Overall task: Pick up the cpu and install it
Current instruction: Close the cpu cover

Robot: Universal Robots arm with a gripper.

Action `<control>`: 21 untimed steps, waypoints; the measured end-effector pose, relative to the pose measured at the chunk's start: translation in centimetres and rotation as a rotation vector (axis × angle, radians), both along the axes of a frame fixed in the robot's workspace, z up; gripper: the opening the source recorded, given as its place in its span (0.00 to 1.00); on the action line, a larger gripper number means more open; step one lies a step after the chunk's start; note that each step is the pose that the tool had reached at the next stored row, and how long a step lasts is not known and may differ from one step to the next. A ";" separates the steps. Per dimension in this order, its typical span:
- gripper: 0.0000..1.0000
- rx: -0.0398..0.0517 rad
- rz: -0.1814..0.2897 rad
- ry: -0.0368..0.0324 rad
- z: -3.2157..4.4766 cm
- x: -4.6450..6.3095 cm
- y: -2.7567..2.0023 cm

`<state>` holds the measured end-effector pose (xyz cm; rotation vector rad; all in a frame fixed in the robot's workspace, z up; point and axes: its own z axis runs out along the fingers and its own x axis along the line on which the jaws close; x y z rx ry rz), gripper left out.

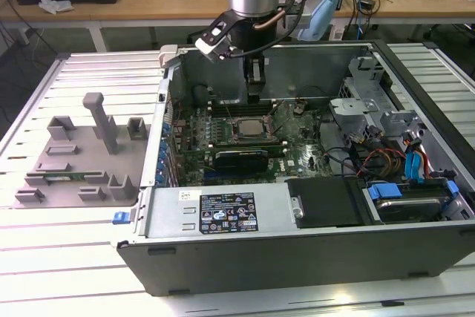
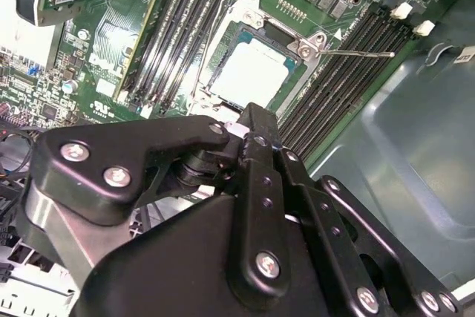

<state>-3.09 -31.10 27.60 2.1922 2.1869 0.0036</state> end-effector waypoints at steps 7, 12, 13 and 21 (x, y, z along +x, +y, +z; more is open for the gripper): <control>0.11 -0.0009 0.000 0.0000 0.01 0.0 0.00; 0.11 -0.0013 0.000 0.0001 0.09 0.0 0.01; 0.11 -0.0013 0.000 0.0000 0.16 0.0 0.00; 0.11 -0.0011 0.000 0.0000 0.46 0.8 0.00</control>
